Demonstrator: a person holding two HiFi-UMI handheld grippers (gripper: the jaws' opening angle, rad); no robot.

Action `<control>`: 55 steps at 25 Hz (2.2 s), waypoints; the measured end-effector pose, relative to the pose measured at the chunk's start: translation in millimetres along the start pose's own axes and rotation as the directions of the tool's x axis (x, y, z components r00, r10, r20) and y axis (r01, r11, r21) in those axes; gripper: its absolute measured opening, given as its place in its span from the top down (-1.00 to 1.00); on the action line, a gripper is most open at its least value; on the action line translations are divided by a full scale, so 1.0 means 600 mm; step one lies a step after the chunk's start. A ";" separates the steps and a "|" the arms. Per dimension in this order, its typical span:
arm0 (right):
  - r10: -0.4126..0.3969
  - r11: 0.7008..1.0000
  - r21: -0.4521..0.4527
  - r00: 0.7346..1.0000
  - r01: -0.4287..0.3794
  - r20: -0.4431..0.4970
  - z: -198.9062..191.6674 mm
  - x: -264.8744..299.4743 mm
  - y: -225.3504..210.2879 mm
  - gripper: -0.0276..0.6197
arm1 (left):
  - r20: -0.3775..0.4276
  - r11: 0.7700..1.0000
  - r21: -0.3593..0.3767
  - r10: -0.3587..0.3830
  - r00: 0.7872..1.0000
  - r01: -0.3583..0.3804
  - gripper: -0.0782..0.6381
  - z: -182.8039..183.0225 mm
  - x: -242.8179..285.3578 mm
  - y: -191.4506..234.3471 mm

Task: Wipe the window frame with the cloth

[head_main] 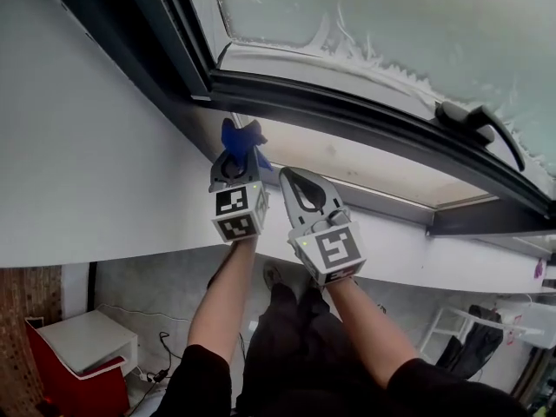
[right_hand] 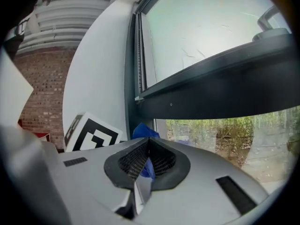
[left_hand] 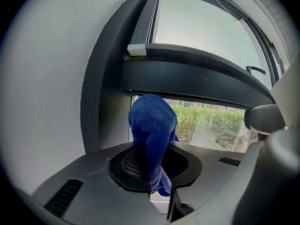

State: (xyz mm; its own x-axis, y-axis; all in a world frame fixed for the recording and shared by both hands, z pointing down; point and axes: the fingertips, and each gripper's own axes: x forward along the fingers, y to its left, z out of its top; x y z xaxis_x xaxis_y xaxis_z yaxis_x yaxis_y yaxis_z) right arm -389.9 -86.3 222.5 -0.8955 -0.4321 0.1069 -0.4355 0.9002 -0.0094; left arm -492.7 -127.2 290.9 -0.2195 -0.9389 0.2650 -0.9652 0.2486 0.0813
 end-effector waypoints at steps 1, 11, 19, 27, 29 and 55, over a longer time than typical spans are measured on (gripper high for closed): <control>-0.013 1.000 -0.003 1.000 0.013 0.000 0.004 0.002 -0.004 0.90 | 0.002 1.000 -0.010 -0.004 1.000 0.004 0.62 0.000 0.014 0.005; -0.089 0.995 -0.050 0.995 0.087 -0.043 0.004 0.029 -0.015 0.90 | 0.055 1.000 0.000 -0.021 0.998 0.021 0.62 0.051 0.081 0.034; -0.137 0.990 -0.050 0.989 0.134 -0.059 -0.008 0.030 -0.017 0.90 | 0.139 0.998 0.042 -0.044 0.989 0.039 0.63 0.092 0.092 0.033; -0.125 0.992 -0.030 0.991 0.124 -0.053 -0.013 0.028 -0.032 0.90 | 0.157 0.996 0.093 -0.029 0.987 0.015 0.63 0.109 0.103 0.029; -0.125 0.992 -0.027 0.991 0.124 -0.050 -0.012 0.027 -0.041 0.90 | 0.145 0.991 0.132 -0.036 0.989 0.017 0.63 0.110 0.102 0.024; -0.233 0.972 0.026 0.972 0.233 -0.014 -0.011 -0.087 -0.132 0.90 | 0.185 0.971 0.229 -0.114 0.976 0.070 0.63 0.135 0.078 -0.138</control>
State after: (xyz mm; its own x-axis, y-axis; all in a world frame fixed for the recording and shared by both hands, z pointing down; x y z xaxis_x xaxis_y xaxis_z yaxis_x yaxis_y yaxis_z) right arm -308.2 -134.5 224.4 -0.7679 -0.6292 0.1202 -0.6346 0.7727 -0.0096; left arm -434.6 -211.1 218.8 -0.1310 -0.9888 0.0721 -0.9850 0.1215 -0.1226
